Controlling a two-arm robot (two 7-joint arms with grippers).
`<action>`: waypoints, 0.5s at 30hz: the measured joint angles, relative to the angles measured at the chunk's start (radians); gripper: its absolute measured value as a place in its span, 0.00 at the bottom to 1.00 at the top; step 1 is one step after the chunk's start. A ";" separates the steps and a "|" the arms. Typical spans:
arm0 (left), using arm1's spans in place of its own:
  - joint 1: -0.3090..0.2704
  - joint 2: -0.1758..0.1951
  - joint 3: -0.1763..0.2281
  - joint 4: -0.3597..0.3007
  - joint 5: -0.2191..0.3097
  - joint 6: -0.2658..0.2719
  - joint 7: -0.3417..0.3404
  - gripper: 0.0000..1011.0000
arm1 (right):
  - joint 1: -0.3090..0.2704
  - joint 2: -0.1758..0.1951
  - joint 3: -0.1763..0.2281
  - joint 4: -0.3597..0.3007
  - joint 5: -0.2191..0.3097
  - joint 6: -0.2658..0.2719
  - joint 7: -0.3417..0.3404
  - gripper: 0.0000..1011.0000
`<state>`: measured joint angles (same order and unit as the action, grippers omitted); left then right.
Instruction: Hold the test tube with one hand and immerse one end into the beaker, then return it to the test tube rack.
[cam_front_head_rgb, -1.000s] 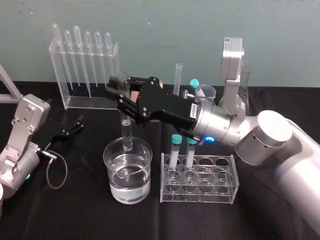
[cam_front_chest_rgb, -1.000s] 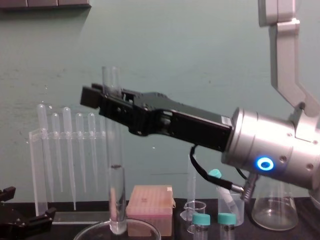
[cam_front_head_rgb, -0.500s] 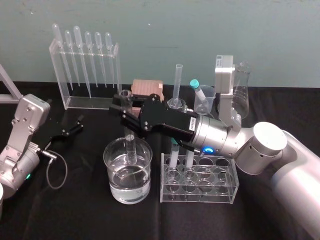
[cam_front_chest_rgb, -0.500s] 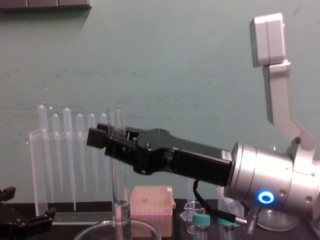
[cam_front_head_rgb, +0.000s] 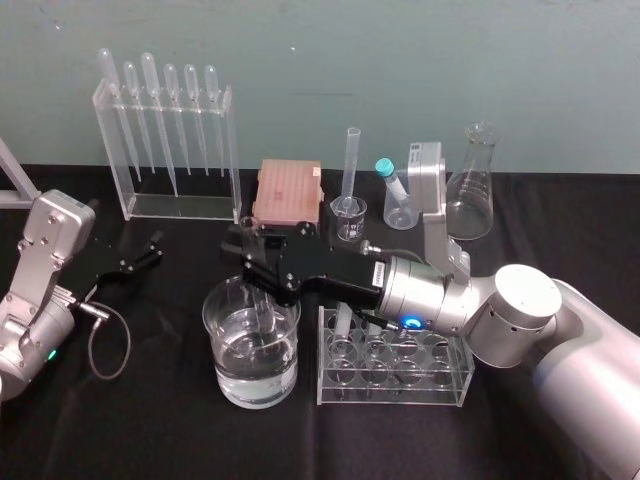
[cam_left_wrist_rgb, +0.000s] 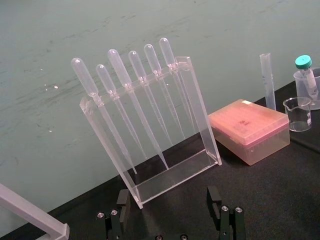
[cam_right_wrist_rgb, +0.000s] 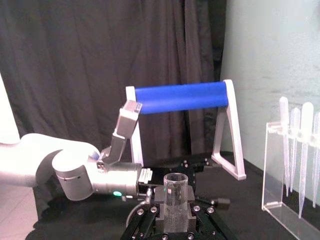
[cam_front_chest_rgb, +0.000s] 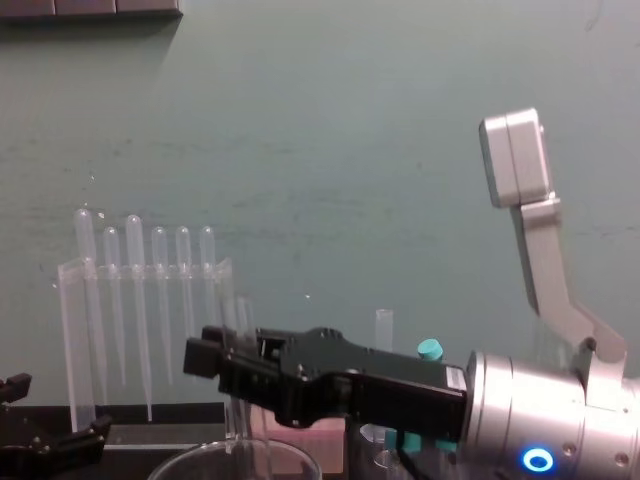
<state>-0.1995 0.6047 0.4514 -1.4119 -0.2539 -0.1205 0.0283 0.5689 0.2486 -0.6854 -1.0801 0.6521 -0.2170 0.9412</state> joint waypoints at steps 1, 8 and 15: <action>0.000 0.000 0.000 0.000 0.000 0.000 0.000 0.99 | -0.001 -0.001 0.000 0.006 -0.002 0.001 0.000 0.22; 0.000 0.000 0.000 0.000 0.000 0.000 0.000 0.99 | -0.002 -0.003 0.000 0.021 -0.009 0.009 0.002 0.22; 0.000 0.000 0.000 0.000 0.000 0.000 0.000 0.99 | 0.003 -0.003 0.000 0.025 -0.020 0.019 0.002 0.22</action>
<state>-0.1995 0.6047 0.4514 -1.4119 -0.2539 -0.1205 0.0283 0.5716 0.2452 -0.6852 -1.0554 0.6321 -0.1977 0.9433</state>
